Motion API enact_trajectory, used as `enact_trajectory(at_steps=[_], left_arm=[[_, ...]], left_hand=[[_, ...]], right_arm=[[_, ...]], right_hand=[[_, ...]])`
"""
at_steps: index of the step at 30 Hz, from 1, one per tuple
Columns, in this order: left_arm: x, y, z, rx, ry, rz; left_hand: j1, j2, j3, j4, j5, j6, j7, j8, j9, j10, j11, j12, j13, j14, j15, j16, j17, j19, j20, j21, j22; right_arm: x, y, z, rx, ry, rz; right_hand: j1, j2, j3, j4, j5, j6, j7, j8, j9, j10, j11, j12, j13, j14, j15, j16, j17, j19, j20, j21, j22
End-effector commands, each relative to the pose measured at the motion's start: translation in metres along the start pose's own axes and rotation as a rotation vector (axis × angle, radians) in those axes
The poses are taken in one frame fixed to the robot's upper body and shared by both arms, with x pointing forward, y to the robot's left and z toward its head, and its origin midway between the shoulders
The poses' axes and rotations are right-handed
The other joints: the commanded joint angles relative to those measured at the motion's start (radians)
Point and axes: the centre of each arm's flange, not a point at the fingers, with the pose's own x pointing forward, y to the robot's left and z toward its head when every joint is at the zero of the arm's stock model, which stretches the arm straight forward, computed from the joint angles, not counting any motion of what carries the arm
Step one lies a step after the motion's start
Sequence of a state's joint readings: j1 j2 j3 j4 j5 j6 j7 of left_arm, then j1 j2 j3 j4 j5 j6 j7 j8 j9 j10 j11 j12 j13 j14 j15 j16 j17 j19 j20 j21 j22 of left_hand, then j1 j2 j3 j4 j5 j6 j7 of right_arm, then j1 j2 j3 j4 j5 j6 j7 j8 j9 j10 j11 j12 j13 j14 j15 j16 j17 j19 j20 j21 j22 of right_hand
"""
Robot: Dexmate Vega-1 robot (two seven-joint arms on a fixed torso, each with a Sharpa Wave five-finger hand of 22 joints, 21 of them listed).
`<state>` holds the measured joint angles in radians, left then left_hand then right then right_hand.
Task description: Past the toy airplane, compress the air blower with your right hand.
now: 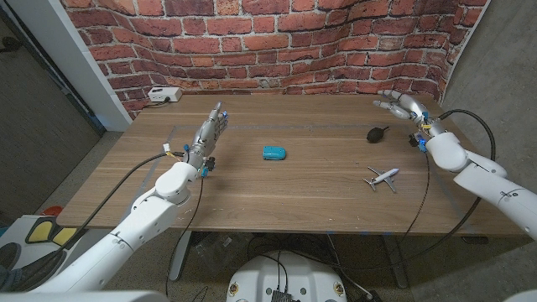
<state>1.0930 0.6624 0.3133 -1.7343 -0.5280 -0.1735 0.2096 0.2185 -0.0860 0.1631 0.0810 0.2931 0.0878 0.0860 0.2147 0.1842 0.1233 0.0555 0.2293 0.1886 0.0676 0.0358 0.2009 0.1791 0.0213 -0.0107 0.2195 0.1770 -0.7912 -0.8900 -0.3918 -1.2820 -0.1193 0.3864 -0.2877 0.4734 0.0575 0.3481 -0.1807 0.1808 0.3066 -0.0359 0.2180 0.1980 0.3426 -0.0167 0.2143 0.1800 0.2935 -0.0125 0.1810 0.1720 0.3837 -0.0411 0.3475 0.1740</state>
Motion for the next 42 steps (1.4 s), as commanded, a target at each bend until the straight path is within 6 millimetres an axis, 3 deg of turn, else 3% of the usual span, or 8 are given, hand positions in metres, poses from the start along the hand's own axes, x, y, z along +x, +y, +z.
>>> enact_trajectory(at_steps=[1,13,27,31,42], left_arm=[[-0.007,0.001,0.002,0.008,-0.006,0.027],[-0.008,0.001,-0.005,-0.007,0.001,0.04],[-0.003,0.002,-0.003,0.005,0.01,0.045],[-0.004,0.003,-0.002,0.008,0.008,0.051],[-0.005,0.0,-0.005,-0.004,0.011,0.058]], left_hand=[[0.004,0.002,-0.003,0.0,0.0,0.002,-0.003,-0.004,0.001,0.01,-0.003,-0.001,0.001,0.008,-0.002,0.0,0.004,0.008,0.003,0.0,0.003],[0.006,0.004,-0.005,0.0,-0.001,0.001,-0.002,-0.006,0.001,0.013,-0.005,-0.003,0.002,0.015,-0.003,0.0,0.004,0.006,0.006,-0.003,0.003],[0.008,0.006,-0.008,0.0,-0.001,-0.002,0.003,-0.01,0.001,0.014,-0.002,-0.006,0.002,0.015,-0.003,-0.002,0.004,0.004,0.008,-0.006,0.003],[0.009,0.006,-0.009,0.0,-0.001,-0.002,0.003,-0.01,0.001,0.014,-0.002,-0.007,0.002,0.015,-0.002,-0.003,0.004,0.003,0.009,-0.006,0.003],[0.01,0.008,-0.011,0.0,-0.001,0.001,0.003,-0.01,0.001,0.014,-0.003,-0.009,0.002,0.015,-0.003,-0.005,0.004,0.003,0.009,-0.007,0.003]], right_arm=[[0.006,-0.008,0.004,-0.173,-0.004,0.04],[0.014,-0.012,0.011,-0.283,-0.013,0.103],[0.02,-0.014,0.019,-0.396,-0.029,0.195],[0.022,-0.016,0.018,-0.422,-0.027,0.226],[0.03,-0.019,0.018,-0.521,-0.024,0.311]], right_hand=[[0.018,0.002,0.008,0.003,0.001,-0.016,0.002,-0.005,0.002,-0.005,0.005,-0.005,0.002,-0.007,0.002,-0.002,0.004,-0.004,-0.048,-0.004,0.002],[0.044,0.007,0.019,0.003,0.002,-0.015,-0.012,-0.006,0.002,-0.016,-0.009,-0.01,0.003,-0.016,-0.002,-0.004,0.004,-0.012,-0.047,-0.014,0.003],[0.078,0.009,0.033,0.0,0.003,-0.032,-0.006,-0.013,0.001,-0.041,-0.01,-0.019,0.003,-0.024,-0.001,-0.005,0.003,-0.015,-0.046,-0.024,0.003],[0.086,-0.044,0.018,-0.003,-0.001,-0.05,-0.002,-0.018,0.0,-0.054,-0.006,-0.02,0.003,-0.028,0.002,-0.004,0.004,-0.008,-0.047,-0.031,0.001],[0.118,-0.058,0.024,-0.006,0.005,-0.055,0.007,-0.017,0.0,-0.043,-0.009,-0.014,0.003,-0.026,0.0,-0.002,0.003,0.005,-0.048,-0.035,0.001]])
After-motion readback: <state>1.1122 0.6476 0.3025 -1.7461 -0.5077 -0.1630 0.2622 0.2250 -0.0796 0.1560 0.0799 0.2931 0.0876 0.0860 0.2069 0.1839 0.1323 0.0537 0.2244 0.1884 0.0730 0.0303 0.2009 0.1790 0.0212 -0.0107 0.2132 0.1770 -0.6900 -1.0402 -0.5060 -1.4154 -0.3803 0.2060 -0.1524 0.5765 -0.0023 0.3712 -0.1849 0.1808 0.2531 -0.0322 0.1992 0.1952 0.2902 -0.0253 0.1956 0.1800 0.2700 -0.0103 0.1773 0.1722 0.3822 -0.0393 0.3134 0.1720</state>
